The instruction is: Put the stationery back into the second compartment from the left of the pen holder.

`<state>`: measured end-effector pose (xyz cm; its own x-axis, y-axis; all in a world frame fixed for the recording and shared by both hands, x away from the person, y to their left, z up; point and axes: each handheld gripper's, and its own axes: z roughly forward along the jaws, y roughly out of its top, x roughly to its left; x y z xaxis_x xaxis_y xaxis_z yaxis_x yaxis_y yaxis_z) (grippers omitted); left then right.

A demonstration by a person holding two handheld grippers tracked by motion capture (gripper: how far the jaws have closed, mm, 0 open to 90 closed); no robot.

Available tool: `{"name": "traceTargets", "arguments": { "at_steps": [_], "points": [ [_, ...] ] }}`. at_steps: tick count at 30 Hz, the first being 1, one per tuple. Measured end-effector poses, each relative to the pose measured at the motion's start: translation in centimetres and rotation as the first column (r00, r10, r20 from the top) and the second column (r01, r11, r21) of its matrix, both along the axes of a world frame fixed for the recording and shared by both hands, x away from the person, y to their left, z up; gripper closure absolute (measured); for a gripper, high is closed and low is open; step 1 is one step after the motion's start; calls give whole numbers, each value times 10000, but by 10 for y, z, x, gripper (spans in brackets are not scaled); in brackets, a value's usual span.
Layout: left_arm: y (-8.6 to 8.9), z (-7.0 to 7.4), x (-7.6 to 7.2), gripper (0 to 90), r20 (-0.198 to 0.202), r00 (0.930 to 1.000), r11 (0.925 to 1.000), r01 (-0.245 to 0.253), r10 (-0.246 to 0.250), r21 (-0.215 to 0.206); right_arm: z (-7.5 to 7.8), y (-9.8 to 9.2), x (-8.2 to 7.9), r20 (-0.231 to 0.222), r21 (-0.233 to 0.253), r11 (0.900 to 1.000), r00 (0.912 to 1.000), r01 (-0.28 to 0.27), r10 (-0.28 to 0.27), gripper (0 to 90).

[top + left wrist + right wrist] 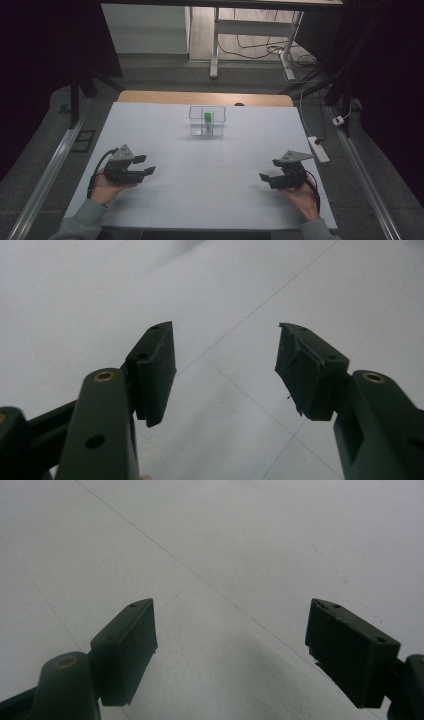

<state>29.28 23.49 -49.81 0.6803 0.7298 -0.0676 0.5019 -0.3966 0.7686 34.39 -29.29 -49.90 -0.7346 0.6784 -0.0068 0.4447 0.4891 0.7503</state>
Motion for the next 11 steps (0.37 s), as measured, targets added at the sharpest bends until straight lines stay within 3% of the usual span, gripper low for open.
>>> {"name": "traceTargets", "arguments": {
  "at_steps": [11],
  "points": [
    [0, -2, 1, 392, 17, 10000, 10000, -21, 21, -48, 1, -3, -1, 84, -32, 10000, 10000, 24, -23, 202]
  ]
}}
